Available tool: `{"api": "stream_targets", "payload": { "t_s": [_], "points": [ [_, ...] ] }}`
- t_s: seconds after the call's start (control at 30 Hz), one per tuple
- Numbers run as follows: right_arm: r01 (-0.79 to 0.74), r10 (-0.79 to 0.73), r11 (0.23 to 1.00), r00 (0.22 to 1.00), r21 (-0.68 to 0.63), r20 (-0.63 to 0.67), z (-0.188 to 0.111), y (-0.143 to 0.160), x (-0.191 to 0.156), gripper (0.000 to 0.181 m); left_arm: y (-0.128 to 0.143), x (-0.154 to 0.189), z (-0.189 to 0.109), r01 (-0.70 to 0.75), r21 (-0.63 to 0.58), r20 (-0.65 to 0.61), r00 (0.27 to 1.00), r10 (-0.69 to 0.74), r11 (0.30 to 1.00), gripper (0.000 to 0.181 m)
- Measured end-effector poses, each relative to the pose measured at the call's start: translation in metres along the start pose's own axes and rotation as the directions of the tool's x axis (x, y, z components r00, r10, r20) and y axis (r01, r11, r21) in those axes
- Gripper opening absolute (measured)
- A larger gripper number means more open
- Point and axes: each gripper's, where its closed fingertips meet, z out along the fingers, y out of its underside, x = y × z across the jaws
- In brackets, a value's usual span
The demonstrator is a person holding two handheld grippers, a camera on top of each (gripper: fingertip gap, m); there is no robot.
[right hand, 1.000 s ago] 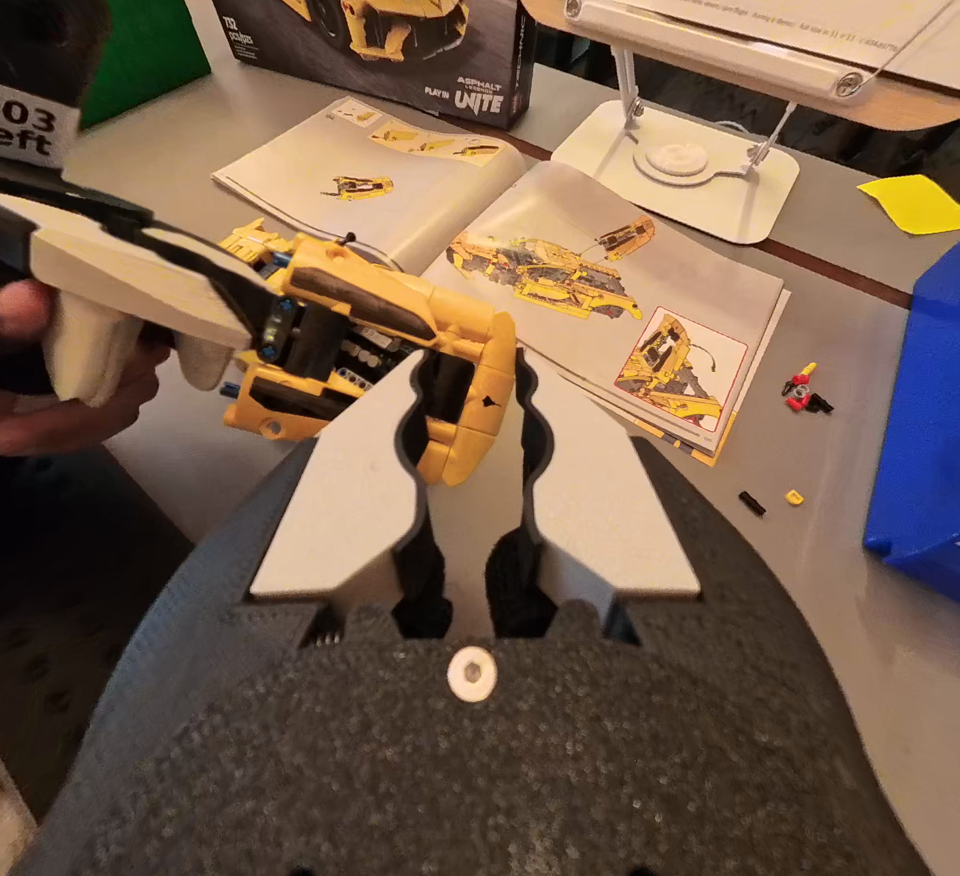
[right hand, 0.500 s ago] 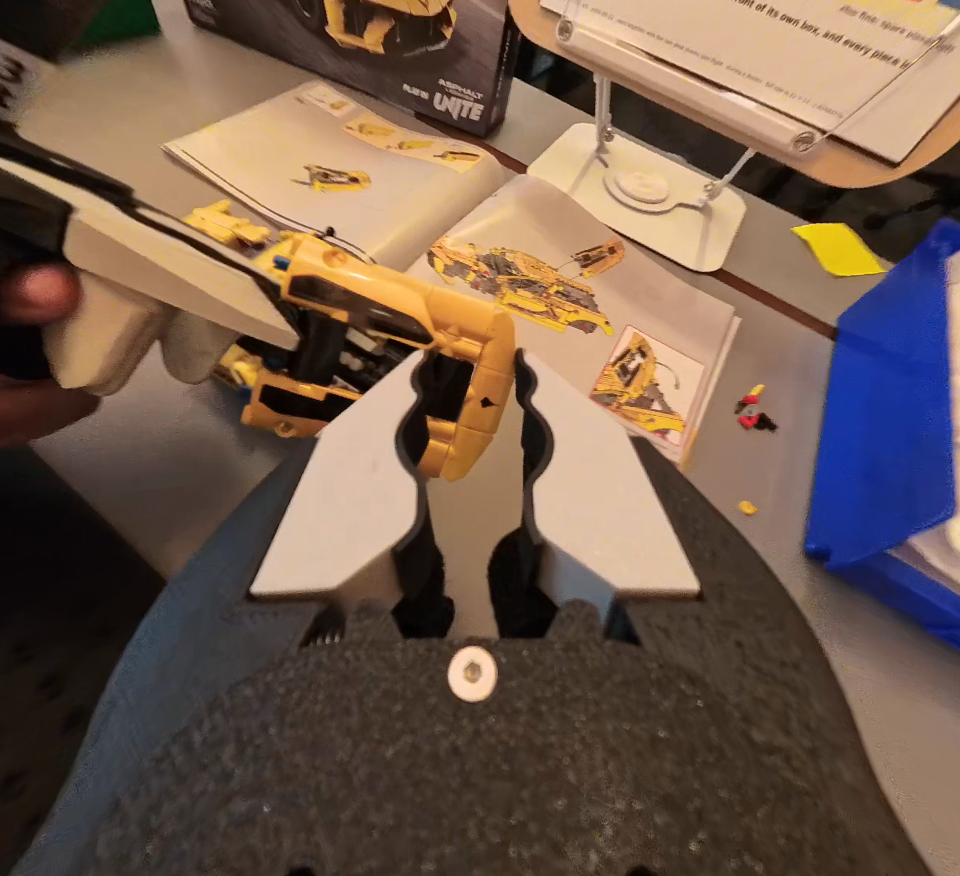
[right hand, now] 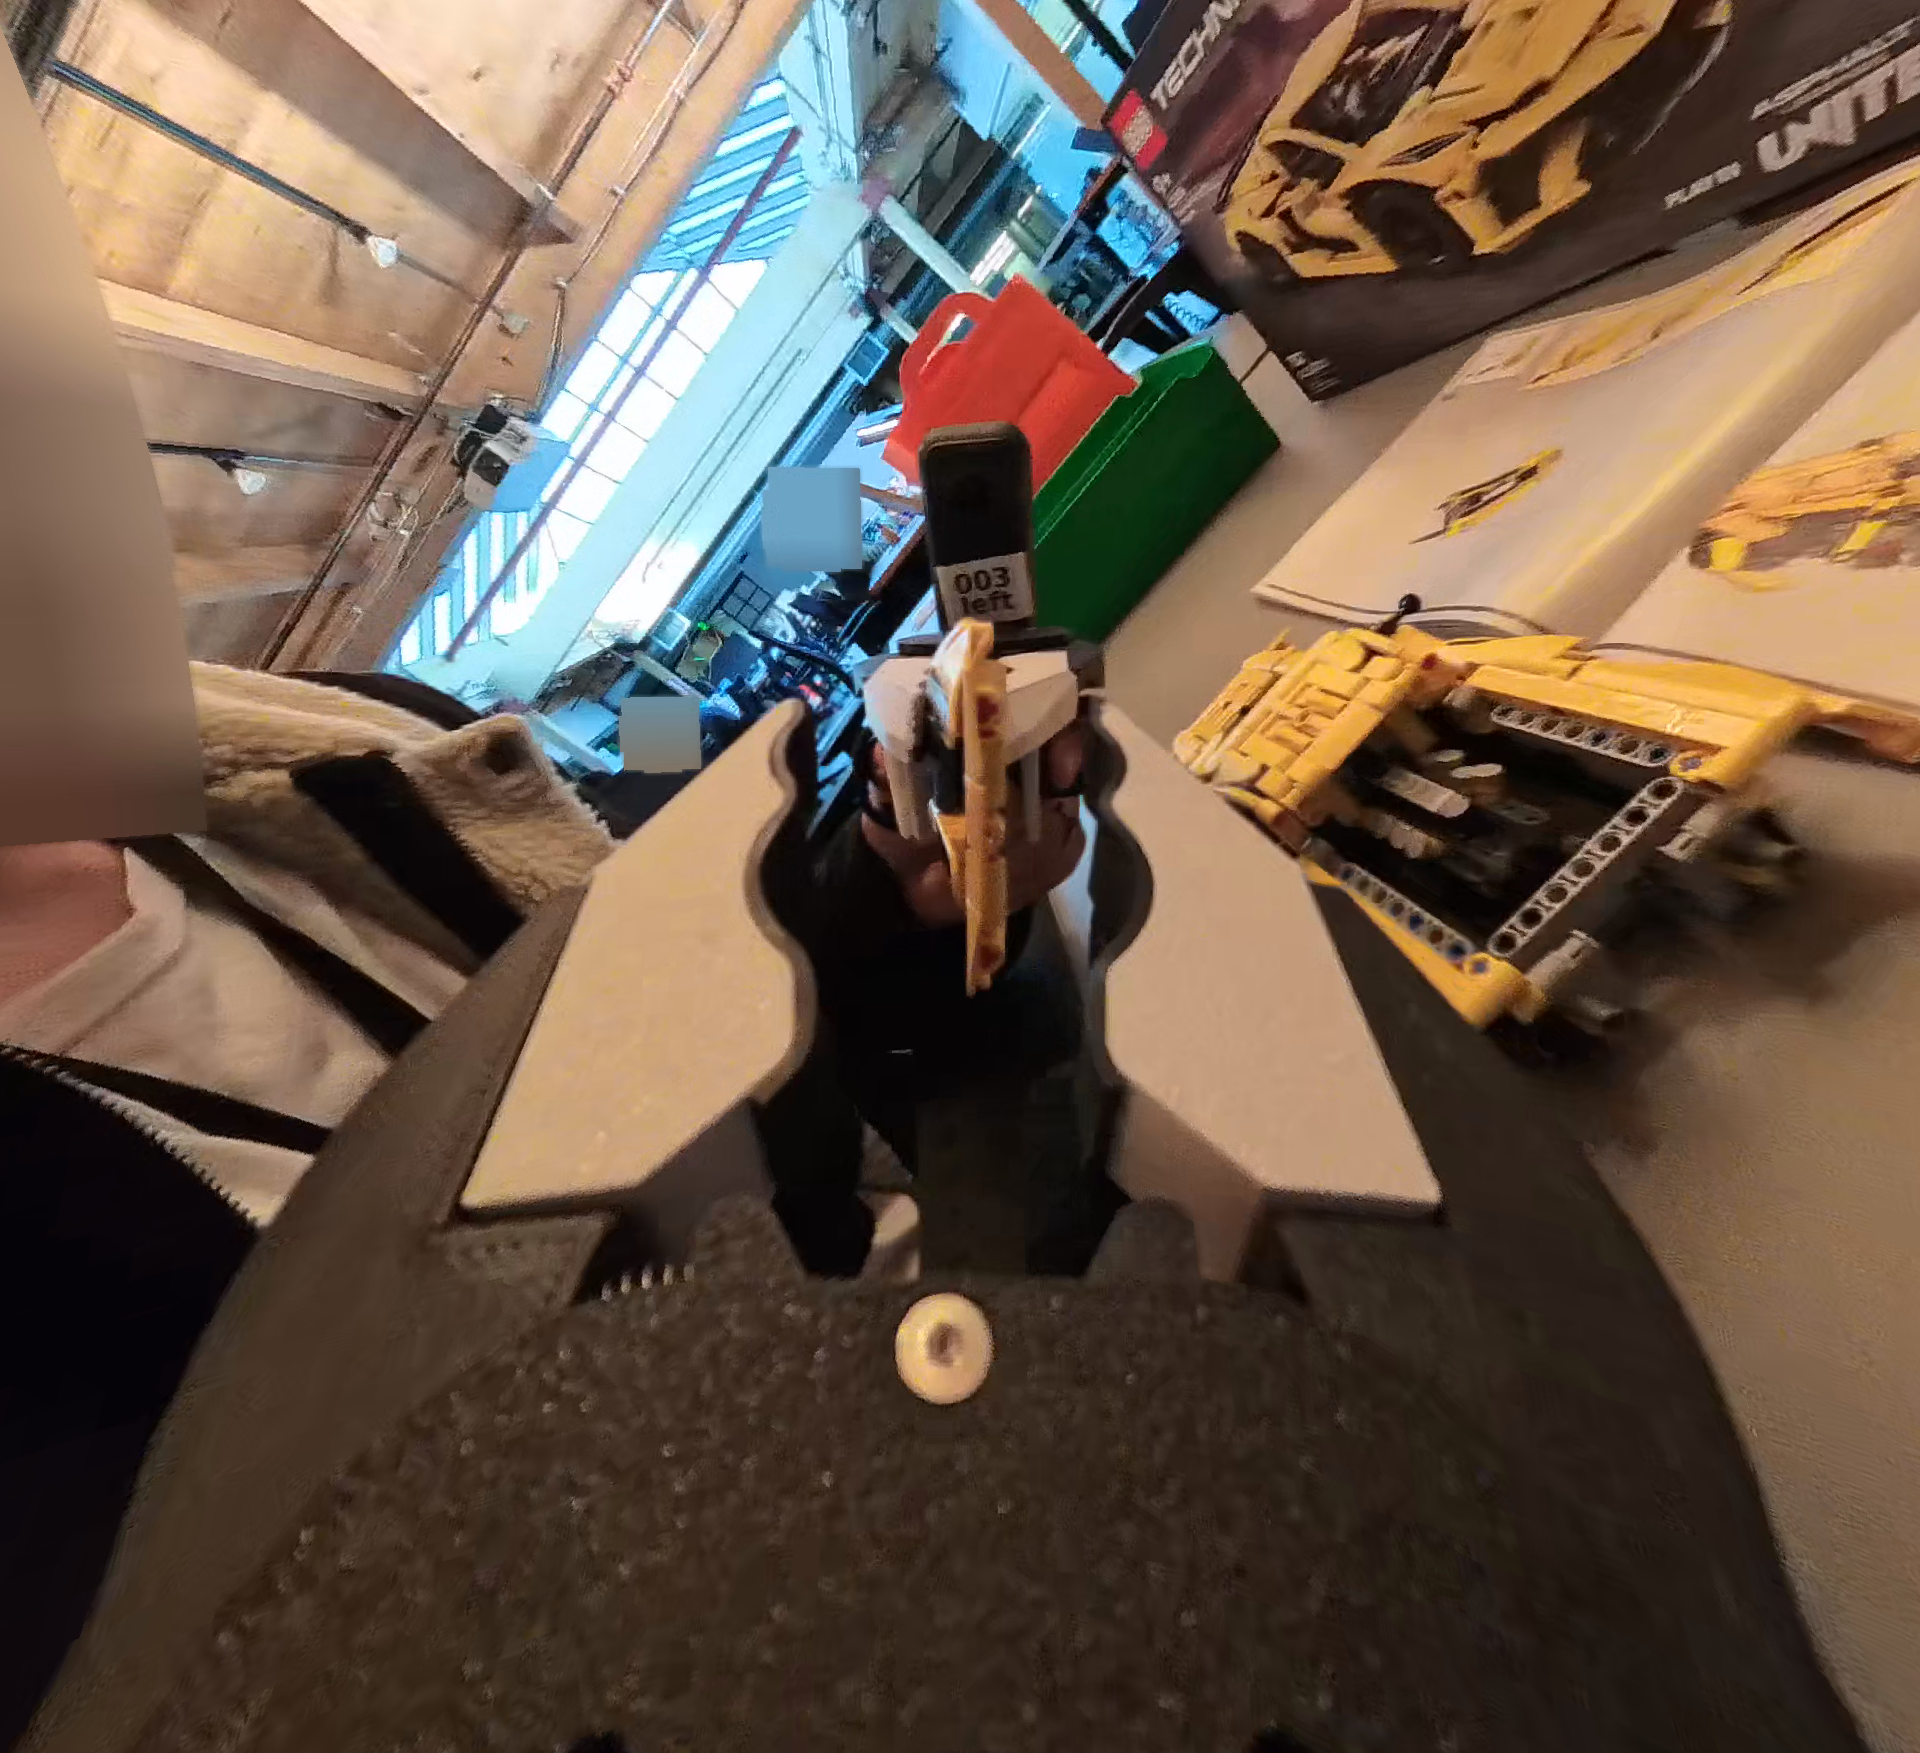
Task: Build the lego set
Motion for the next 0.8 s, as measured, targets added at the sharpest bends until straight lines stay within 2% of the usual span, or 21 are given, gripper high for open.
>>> {"api": "stream_targets", "payload": {
  "t_s": [0.17,0.33,0.43,0.5,0.53,0.6,0.63,0.7,0.73,0.8],
  "points": [
    [0.024,-0.034,0.990,0.997,-0.138,-0.065,0.016,0.022,0.011,0.047,0.008,-0.013,-0.006,0.111,-0.034,0.005,0.994,-0.111,0.993,0.016],
    [-0.053,0.042,0.966,0.998,-0.255,-0.048,0.036,0.045,0.017,0.044,0.014,-0.020,-0.010,0.151,-0.053,0.019,0.988,-0.150,0.987,0.016],
    [-0.081,0.084,0.971,0.996,-0.227,0.004,0.043,0.039,0.013,0.041,0.015,-0.016,-0.012,0.155,-0.060,-0.007,0.988,-0.156,0.986,0.016],
    [-0.061,0.072,0.979,0.996,-0.195,0.053,0.042,0.030,0.008,0.045,0.008,-0.012,-0.016,0.191,-0.017,-0.059,0.980,-0.191,0.982,0.016],
    [0.010,0.005,0.985,0.996,-0.174,0.086,0.039,0.026,0.004,0.050,0.004,-0.010,-0.019,0.219,0.010,-0.094,0.972,-0.217,0.976,0.016],
    [0.282,-0.271,0.957,0.953,-0.067,0.138,0.027,0.012,-0.005,0.054,-0.007,-0.004,-0.026,0.273,0.066,-0.181,0.949,-0.258,0.960,0.016],
    [0.418,-0.415,0.908,0.900,0.004,0.133,0.022,0.005,-0.009,0.055,-0.013,-0.001,-0.030,0.300,0.096,-0.224,0.936,-0.273,0.949,0.016],
    [0.665,-0.663,0.747,0.746,-0.010,0.061,0.022,0.009,-0.002,0.072,-0.023,0.004,-0.036,0.357,0.136,-0.306,0.902,-0.303,0.924,0.016],
    [0.705,-0.704,0.709,0.708,0.010,0.061,0.028,0.011,-0.006,0.081,-0.024,0.003,-0.037,0.375,0.144,-0.321,0.893,-0.316,0.916,0.016],
    [0.708,-0.719,0.694,0.690,0.130,0.078,0.044,0.006,-0.022,0.094,-0.030,0.008,-0.040,0.444,0.158,-0.415,0.841,-0.348,0.882,0.016]
  ]
}}
